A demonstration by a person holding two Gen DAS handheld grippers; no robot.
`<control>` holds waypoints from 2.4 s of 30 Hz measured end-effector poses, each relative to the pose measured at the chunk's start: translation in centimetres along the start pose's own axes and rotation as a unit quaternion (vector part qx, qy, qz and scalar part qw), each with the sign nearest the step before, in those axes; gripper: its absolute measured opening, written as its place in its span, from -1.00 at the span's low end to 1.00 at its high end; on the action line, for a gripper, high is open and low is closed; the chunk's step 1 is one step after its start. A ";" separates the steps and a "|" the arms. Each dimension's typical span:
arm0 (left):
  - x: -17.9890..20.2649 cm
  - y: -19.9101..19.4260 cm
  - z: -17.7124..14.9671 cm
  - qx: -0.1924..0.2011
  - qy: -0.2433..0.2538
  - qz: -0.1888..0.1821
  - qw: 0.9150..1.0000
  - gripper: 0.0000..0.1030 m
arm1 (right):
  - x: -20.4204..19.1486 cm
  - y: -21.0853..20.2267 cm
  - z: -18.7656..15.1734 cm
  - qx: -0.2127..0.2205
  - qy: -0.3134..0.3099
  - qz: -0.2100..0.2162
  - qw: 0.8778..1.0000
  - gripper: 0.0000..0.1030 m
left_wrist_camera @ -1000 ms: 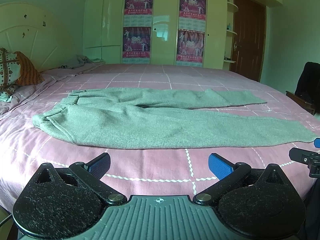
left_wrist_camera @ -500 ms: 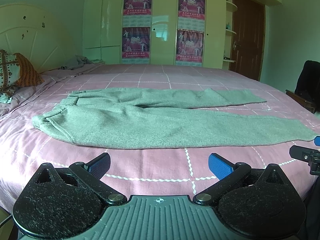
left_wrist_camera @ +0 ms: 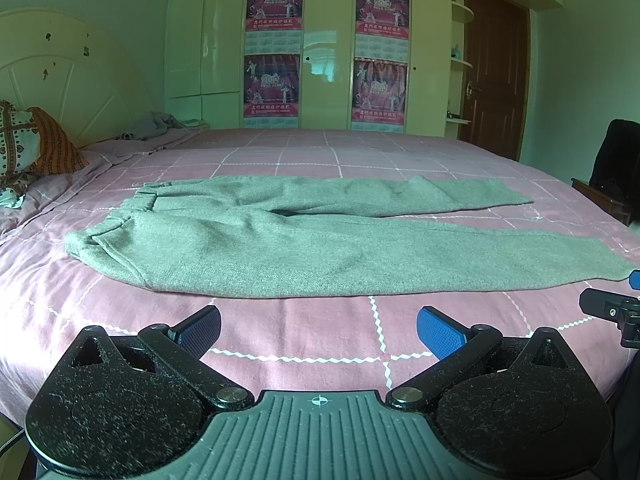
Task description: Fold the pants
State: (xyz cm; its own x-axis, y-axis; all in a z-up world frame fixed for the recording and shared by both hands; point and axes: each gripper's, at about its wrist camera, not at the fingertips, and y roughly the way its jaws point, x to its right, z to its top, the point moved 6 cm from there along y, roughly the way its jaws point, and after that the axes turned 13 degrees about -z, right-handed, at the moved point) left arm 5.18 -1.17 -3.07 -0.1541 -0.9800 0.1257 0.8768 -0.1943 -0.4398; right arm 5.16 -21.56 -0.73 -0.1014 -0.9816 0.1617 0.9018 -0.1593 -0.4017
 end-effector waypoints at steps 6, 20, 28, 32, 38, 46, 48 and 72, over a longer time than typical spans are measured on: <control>0.0 0.0 0.0 0.000 0.001 0.001 1.000 1.00 | 0.0 0.0 0.0 -0.001 0.000 0.000 1.000 0.99; 0.1 0.0 0.0 0.001 0.001 0.002 1.000 1.00 | 0.0 0.0 0.0 -0.002 0.000 0.000 1.000 0.99; 0.0 0.0 0.0 0.001 0.001 0.002 1.000 1.00 | 0.0 0.1 0.0 -0.003 0.000 0.001 1.000 0.99; 0.0 0.1 0.1 -0.004 -0.001 0.001 1.000 1.00 | -0.1 0.1 -0.1 -0.004 -0.002 0.001 1.000 0.99; -1.7 -0.4 2.1 0.010 -0.027 0.009 1.000 1.00 | 0.2 0.2 0.7 -0.001 0.004 0.025 1.000 0.99; -9.1 2.5 9.6 0.021 -0.009 0.006 1.000 1.00 | 0.7 2.4 7.5 0.062 0.001 0.072 0.996 0.99; -11.5 3.6 11.8 0.017 -0.006 0.005 1.000 1.00 | 0.0 3.8 9.8 0.083 -0.025 0.080 0.993 0.99; -40.7 30.0 18.6 -0.137 -0.017 0.018 0.990 0.92 | -20.5 32.6 21.9 -0.002 -0.161 0.251 0.955 0.17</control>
State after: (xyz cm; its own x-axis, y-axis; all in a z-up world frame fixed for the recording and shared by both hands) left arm 46.27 33.70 -4.86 -0.1058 -0.9853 0.1338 0.7246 -0.1686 -0.6682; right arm 45.86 -4.28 2.63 0.4777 -0.8516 0.2158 0.8013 0.3217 -0.5043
